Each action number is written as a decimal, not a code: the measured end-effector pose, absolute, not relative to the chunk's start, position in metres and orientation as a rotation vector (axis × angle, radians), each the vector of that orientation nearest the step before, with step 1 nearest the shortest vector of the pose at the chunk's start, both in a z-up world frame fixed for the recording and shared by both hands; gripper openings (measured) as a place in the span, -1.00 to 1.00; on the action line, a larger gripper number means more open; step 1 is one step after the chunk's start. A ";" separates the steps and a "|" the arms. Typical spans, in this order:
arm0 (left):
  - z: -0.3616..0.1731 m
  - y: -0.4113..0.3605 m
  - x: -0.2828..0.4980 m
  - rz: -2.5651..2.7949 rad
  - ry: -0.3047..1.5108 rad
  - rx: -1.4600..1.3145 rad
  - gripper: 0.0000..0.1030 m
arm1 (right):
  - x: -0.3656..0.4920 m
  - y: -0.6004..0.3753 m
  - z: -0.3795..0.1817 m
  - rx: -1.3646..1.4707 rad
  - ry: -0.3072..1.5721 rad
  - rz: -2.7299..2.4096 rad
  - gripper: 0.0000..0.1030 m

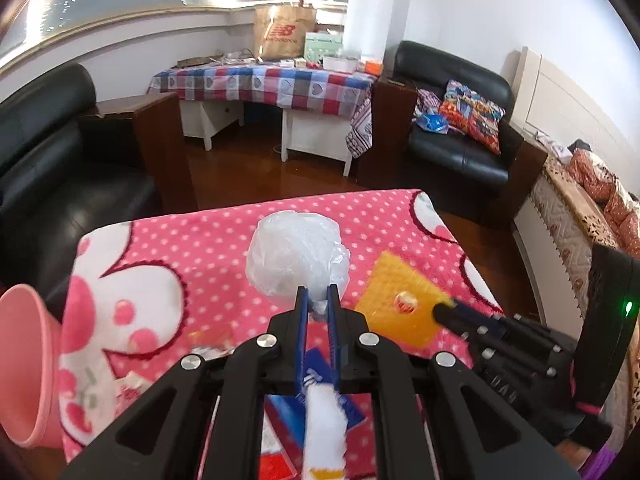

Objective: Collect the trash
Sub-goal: 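Grasp the white plastic bag with the left gripper while the right grasps the yellow mesh sleeve, then carry the white plastic bag and yellow mesh sleeve over the pink bin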

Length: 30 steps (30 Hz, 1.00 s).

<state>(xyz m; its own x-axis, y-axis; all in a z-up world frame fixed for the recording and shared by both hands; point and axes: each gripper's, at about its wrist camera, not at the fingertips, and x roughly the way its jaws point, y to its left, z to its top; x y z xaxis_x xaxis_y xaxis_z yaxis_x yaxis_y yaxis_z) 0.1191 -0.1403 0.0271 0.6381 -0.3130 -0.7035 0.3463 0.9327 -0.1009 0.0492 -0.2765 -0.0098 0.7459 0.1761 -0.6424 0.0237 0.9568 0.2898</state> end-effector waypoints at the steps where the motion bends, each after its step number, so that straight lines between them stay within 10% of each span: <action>1: 0.030 -0.136 0.115 -0.373 0.787 0.042 -0.83 | 0.046 -0.275 -0.004 0.285 0.716 0.084 -0.82; 30: 0.075 0.046 0.015 -0.116 0.637 -0.097 -0.83 | 0.030 -0.132 0.095 0.133 0.553 0.293 -0.82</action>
